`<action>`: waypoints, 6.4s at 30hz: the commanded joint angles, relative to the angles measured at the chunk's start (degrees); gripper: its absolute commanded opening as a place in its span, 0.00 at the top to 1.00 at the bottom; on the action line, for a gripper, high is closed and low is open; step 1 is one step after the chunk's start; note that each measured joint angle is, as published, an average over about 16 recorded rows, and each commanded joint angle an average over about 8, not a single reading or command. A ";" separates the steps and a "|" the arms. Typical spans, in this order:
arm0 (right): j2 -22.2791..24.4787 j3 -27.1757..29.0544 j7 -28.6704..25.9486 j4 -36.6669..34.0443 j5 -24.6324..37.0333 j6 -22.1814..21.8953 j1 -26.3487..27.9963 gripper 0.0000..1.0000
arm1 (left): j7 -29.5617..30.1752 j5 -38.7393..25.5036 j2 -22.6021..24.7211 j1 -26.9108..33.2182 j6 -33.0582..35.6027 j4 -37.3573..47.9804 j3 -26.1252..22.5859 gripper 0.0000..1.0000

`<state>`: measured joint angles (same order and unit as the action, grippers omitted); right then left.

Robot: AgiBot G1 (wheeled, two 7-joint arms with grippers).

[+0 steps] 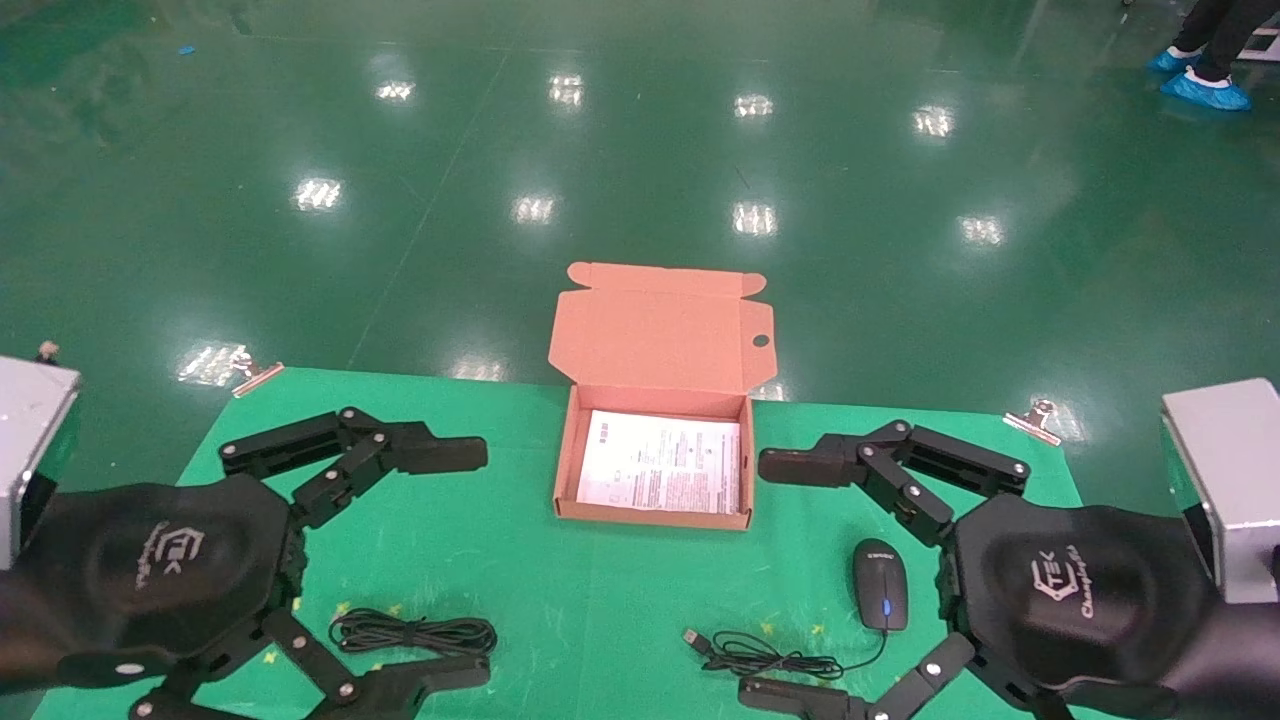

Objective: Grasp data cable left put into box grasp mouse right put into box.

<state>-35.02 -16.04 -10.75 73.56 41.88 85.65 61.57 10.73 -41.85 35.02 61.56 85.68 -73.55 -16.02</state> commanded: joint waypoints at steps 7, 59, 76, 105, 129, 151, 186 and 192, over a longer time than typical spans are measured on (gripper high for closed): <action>0.00 0.00 0.00 0.00 0.00 0.00 0.00 0.00 | 0.00 0.00 0.00 0.00 0.00 0.00 0.00 0.00; -11.53 -23.28 23.43 4.06 60.69 -6.83 20.05 0.00 | 7.60 -64.47 16.07 26.75 0.28 -2.99 -31.04 0.00; -15.41 -26.79 16.66 3.21 72.16 -15.46 12.08 0.00 | 10.60 -77.43 20.39 22.49 -4.51 1.01 -36.84 0.00; -22.74 -27.86 13.70 -11.29 74.52 -22.00 8.76 0.00 | -1.43 -74.19 30.48 23.46 -15.28 38.74 -35.57 0.00; -23.86 -27.39 15.59 -15.13 74.13 -24.77 8.65 1.00 | -4.31 -73.84 31.65 24.00 -18.12 43.38 -35.16 1.00; -23.77 -27.46 15.45 -14.82 74.05 -24.34 8.72 1.00 | -4.19 -73.98 31.54 23.97 -17.79 42.85 -35.27 1.00; -17.65 -22.29 8.77 -8.95 71.64 -25.01 12.24 1.00 | -2.24 -74.37 25.86 27.19 -19.30 31.03 -33.44 1.00; -15.20 -19.50 5.68 -6.87 71.54 -26.48 15.26 1.00 | 0.64 -76.45 23.30 28.68 -20.87 22.76 -32.77 1.00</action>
<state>-50.34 -35.61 -5.02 66.62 113.44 59.05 76.59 11.35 -118.29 58.62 89.93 64.94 -50.27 -48.90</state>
